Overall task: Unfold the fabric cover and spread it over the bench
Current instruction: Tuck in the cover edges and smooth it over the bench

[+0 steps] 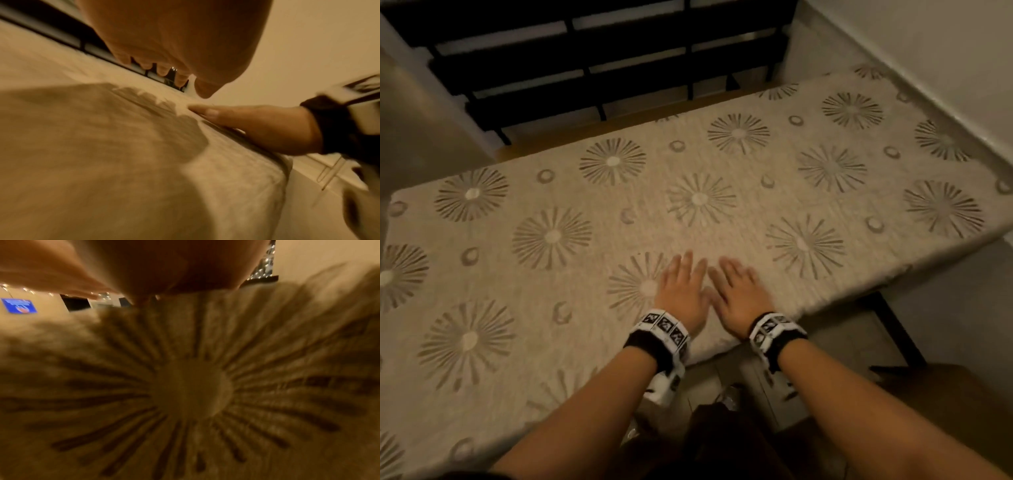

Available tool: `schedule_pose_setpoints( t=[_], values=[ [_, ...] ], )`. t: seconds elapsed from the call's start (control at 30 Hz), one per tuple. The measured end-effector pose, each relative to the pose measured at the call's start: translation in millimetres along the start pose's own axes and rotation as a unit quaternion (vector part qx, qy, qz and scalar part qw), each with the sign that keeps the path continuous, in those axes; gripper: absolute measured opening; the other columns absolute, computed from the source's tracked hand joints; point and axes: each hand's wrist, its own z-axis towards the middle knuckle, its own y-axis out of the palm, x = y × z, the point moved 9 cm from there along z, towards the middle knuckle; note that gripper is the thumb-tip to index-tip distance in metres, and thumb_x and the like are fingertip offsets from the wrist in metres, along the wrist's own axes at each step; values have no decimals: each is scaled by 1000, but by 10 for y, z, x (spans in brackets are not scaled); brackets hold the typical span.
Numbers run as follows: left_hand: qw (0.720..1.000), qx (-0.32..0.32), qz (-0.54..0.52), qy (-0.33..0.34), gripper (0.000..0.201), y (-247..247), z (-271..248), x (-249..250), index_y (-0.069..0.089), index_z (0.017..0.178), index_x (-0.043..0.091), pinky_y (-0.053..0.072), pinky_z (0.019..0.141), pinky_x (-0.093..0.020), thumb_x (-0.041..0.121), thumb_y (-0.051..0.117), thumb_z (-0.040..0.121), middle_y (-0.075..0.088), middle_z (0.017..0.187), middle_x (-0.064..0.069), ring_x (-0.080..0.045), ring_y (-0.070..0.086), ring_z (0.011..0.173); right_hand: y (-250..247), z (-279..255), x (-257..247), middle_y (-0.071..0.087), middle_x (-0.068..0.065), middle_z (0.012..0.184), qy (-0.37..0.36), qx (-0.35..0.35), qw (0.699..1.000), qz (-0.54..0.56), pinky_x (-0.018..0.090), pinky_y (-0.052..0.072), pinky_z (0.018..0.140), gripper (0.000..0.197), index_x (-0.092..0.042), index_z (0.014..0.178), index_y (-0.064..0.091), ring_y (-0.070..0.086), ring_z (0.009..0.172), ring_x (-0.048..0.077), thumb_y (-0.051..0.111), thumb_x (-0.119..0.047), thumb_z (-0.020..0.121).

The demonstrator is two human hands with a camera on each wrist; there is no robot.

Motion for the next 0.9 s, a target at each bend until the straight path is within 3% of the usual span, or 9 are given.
schedule_pose_setpoints(
  t=[0.1,0.23,0.3,0.37,0.5,0.6,0.67,0.77,0.9],
  values=[
    [997,-62,11,-34,59,277,171,150,-4,151,38,0,118,-49,51,18,99,-12,162,0,-27,-8,148,-42,-158,410,15,3,160,-2,12,1000,1,40,6,118,60,-26,151,19,13,148,22,21,-47,95],
    [994,-97,29,-47,60,334,219,118,-9,151,38,-1,118,-50,54,14,98,-16,161,0,-27,-11,148,-265,-435,1893,31,7,155,92,30,995,-20,45,20,116,62,-25,148,30,28,143,28,23,-50,91],
    [990,-123,50,-55,62,283,264,175,-5,152,33,3,117,-51,51,18,98,-15,161,-4,-31,-10,147,-407,-588,2581,24,9,157,173,27,984,-24,48,19,117,68,-25,150,25,22,145,28,14,-53,89],
    [984,-142,79,-65,63,229,315,275,5,152,24,13,116,-52,45,27,96,-7,160,-12,-38,-1,146,-500,-623,2916,10,6,161,217,5,975,-41,47,6,118,75,-26,152,13,10,148,26,1,-57,85],
    [989,-100,106,-37,64,12,599,682,23,144,13,26,111,-52,46,38,91,16,154,-20,-43,19,139,-646,-214,2431,3,5,162,118,-6,992,-42,46,1,118,76,-26,153,7,3,148,24,-3,-55,83],
    [997,-37,34,62,69,-47,869,1281,14,152,17,17,116,-51,52,30,95,6,160,-16,-39,8,145,-558,49,1831,3,5,162,51,-3,999,5,44,1,118,61,-25,153,8,4,149,23,12,-48,96],
    [994,-47,16,94,67,71,965,1512,5,154,22,10,118,-50,54,22,97,-3,162,-10,-34,-1,148,-476,99,1654,4,4,162,42,-6,999,12,43,2,119,57,-24,152,11,4,149,22,23,-40,99],
    [984,-108,97,104,71,333,1000,1482,-10,152,30,5,117,-51,62,18,94,-16,161,-6,-31,-9,148,-403,-25,1811,1,1,162,44,-12,999,-4,39,1,120,57,-26,152,10,1,149,19,22,-42,99],
    [974,-118,150,121,76,220,1062,1568,10,150,27,30,106,-55,62,37,89,5,160,-9,-36,12,144,-534,-293,2543,5,1,161,55,-6,998,-8,36,2,120,77,-28,152,12,4,149,19,-1,-66,87]
  ],
)
